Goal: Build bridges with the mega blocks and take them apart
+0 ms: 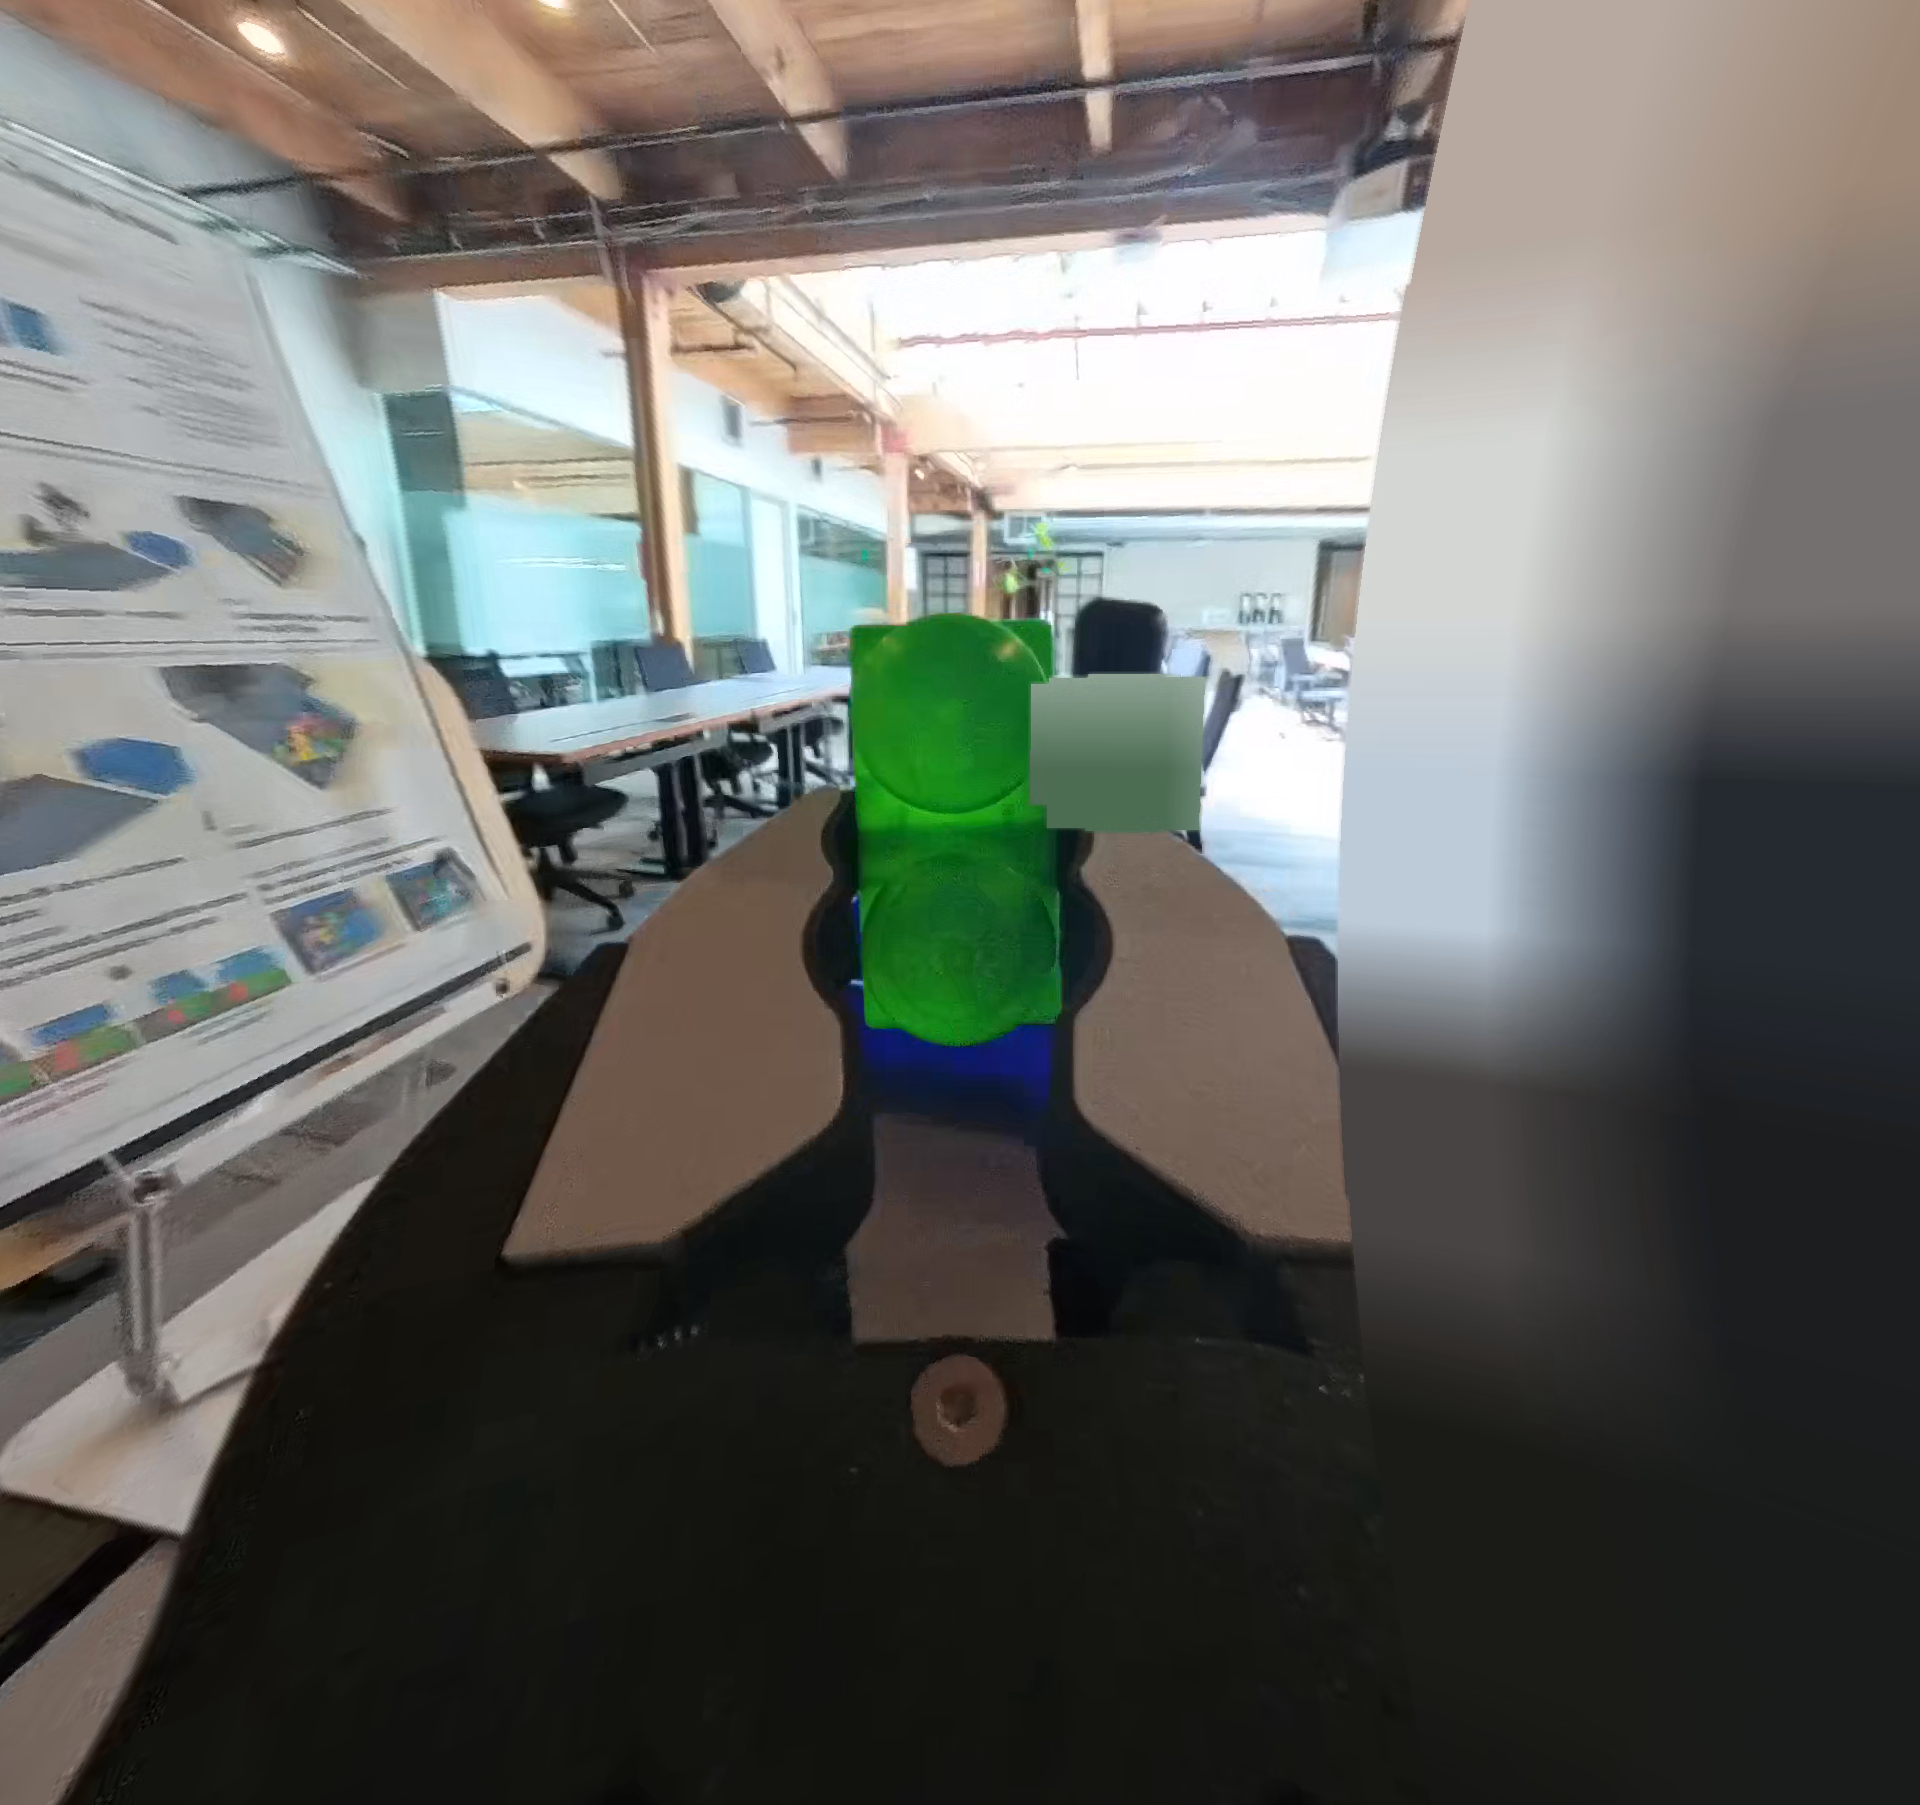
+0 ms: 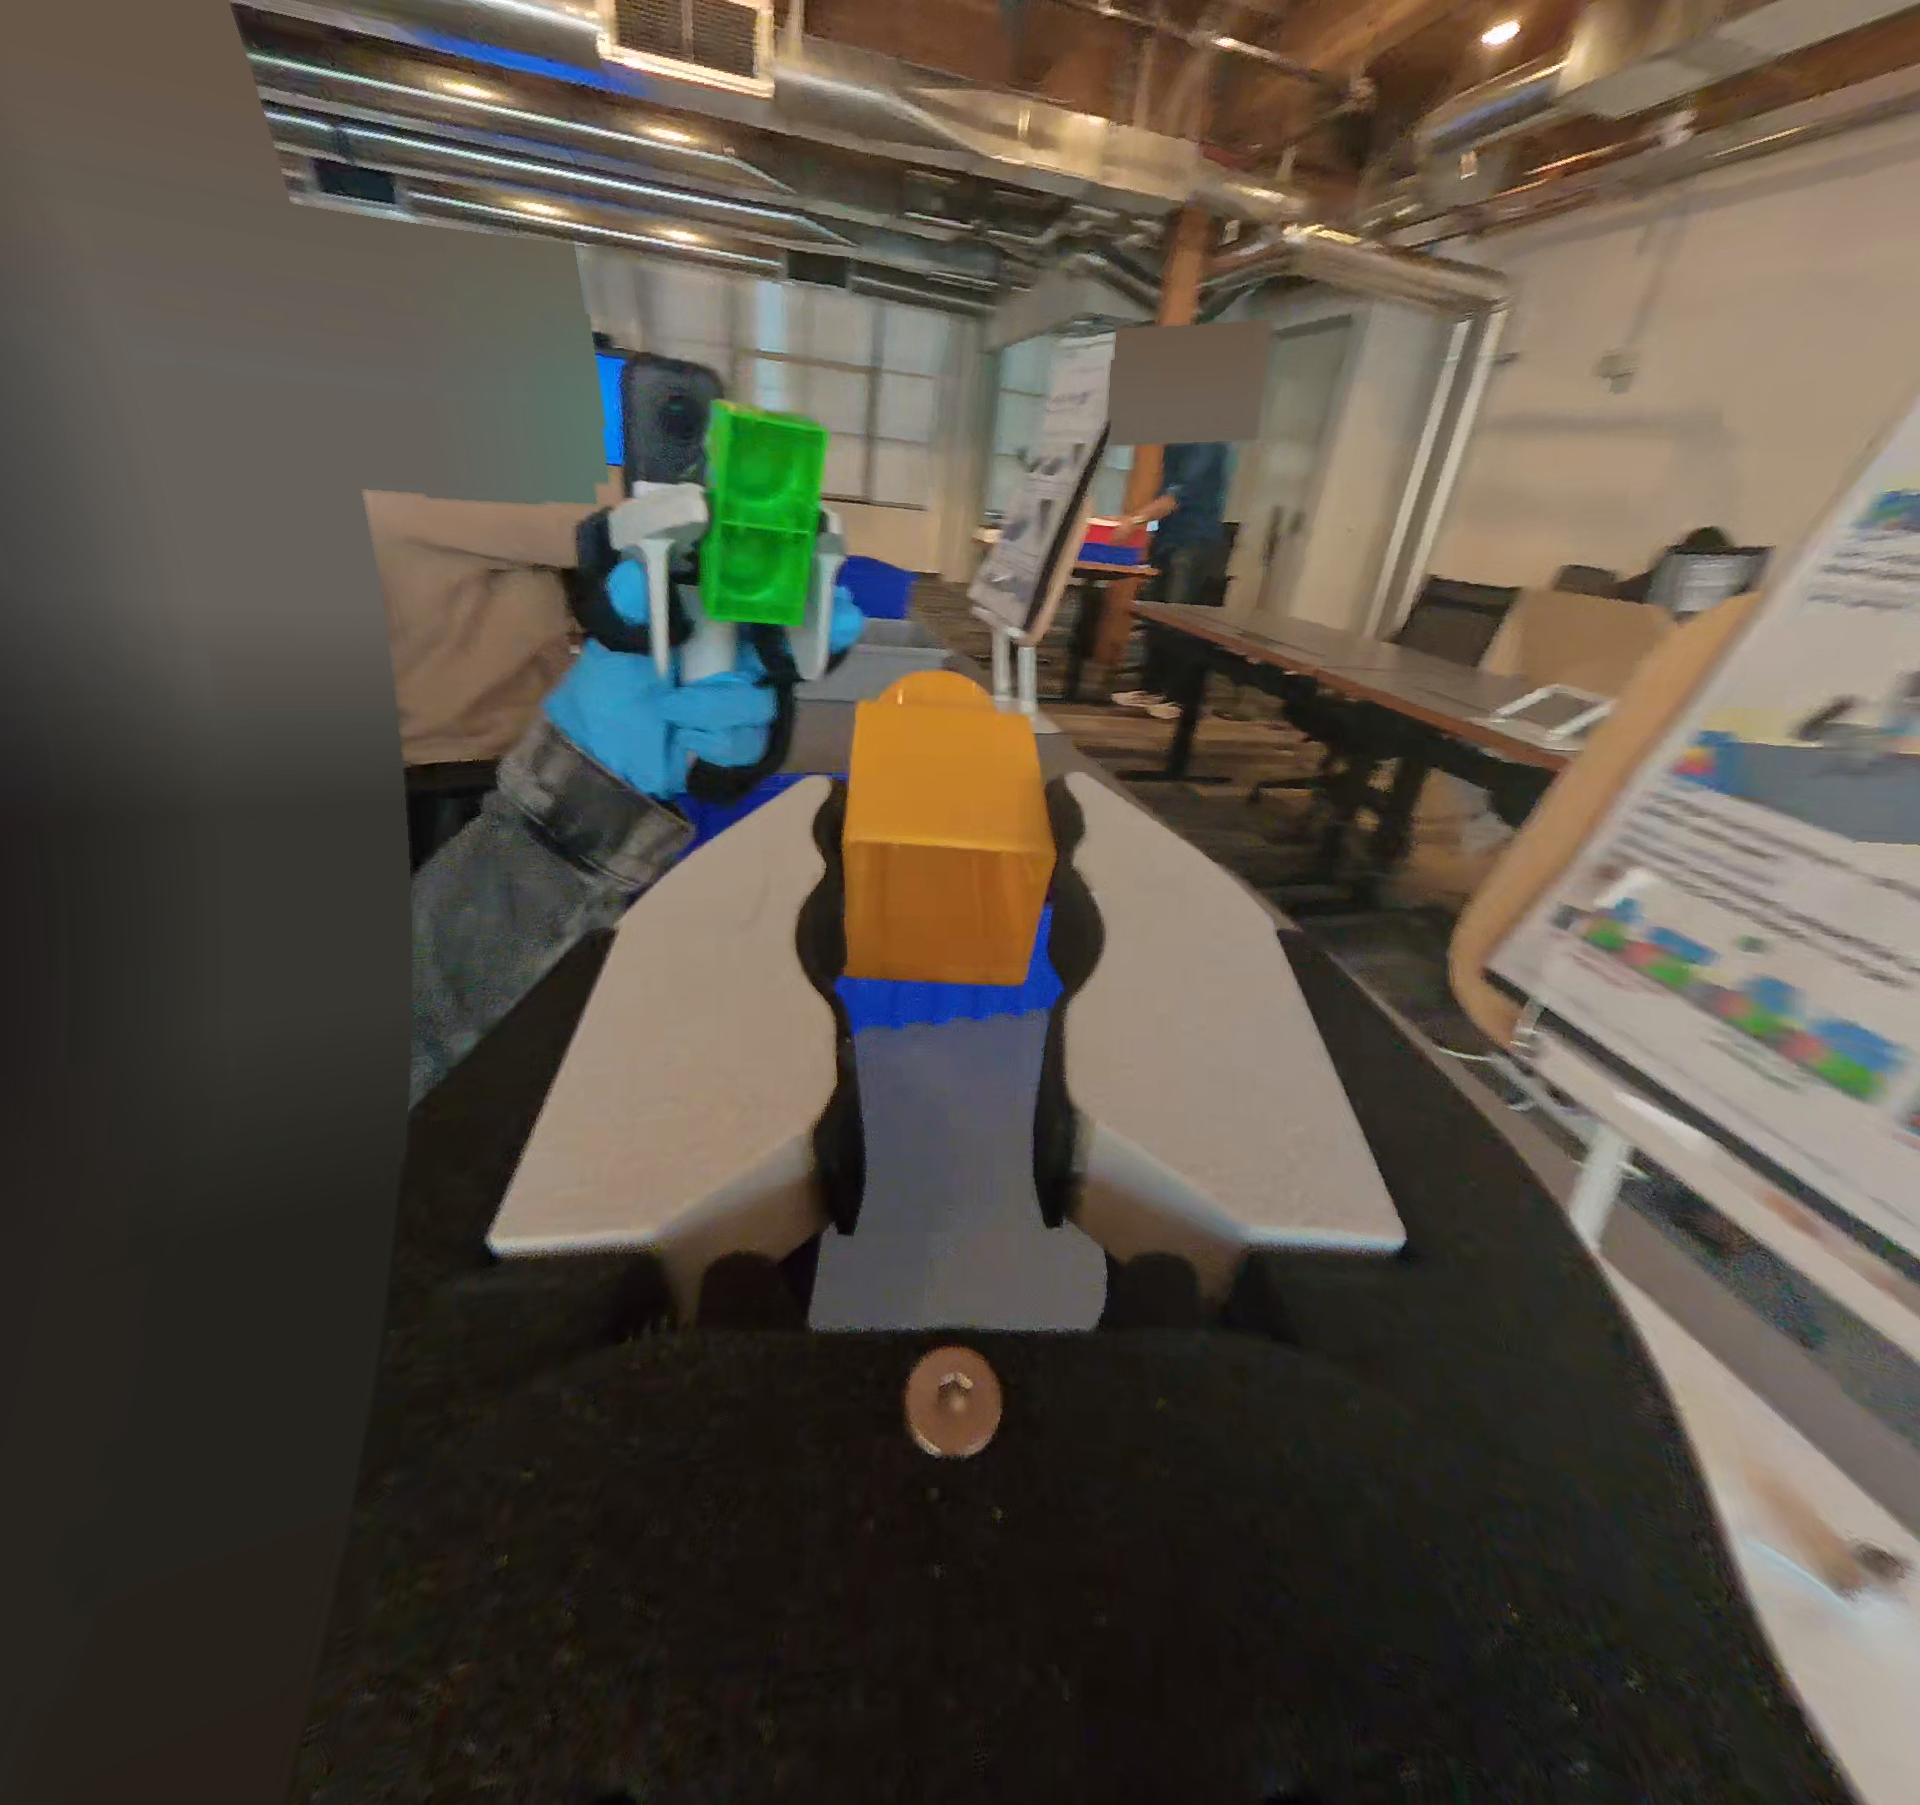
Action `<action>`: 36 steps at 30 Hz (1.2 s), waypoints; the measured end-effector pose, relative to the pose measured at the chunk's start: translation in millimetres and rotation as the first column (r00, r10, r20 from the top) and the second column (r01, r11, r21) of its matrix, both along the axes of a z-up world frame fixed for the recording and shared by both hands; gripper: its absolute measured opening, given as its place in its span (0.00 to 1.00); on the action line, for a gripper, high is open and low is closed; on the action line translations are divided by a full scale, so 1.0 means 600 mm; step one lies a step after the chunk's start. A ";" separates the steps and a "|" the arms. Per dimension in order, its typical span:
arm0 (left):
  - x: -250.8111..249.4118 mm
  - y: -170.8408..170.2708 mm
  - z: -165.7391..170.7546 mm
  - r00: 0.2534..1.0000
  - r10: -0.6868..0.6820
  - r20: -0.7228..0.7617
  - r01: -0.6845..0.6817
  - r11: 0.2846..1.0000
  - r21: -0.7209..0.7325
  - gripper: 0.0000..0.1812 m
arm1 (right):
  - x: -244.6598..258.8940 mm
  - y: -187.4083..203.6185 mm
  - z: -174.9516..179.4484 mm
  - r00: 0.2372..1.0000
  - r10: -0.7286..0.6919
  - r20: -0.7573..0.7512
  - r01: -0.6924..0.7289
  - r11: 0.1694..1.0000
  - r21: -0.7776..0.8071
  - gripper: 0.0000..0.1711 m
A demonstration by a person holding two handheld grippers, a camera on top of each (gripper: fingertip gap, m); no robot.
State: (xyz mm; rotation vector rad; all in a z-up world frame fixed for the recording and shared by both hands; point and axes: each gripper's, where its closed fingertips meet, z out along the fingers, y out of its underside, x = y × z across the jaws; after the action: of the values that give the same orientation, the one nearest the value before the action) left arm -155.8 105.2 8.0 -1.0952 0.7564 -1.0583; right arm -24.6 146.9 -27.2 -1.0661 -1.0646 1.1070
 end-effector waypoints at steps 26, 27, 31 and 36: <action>-0.012 0.015 -0.021 0.992 0.093 -0.090 -0.097 0.995 -0.037 0.19 | 0.634 0.125 -0.416 -0.033 -0.317 0.948 0.993 -0.119 -0.006 0.22; -0.009 0.016 -0.023 0.991 0.091 -0.100 -0.095 0.995 -0.040 0.19 | 0.632 0.122 -0.421 -0.019 -0.301 0.953 0.992 -0.124 -0.019 0.22; 0.001 0.020 -0.029 0.988 0.087 -0.127 -0.093 0.994 -0.049 0.19 | 0.629 0.122 -0.427 0.031 -0.297 0.954 0.984 -0.157 -0.081 0.22; 0.007 0.022 -0.035 0.985 0.081 -0.151 -0.091 0.994 -0.059 0.19 | 0.633 0.121 -0.430 0.023 -0.290 0.957 0.981 -0.179 -0.077 0.38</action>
State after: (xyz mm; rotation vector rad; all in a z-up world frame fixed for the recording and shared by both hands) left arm -151.4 118.1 -13.2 -1.2626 0.7899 -0.9411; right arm 355.4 219.4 -285.0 -2.7012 0.1298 -0.1352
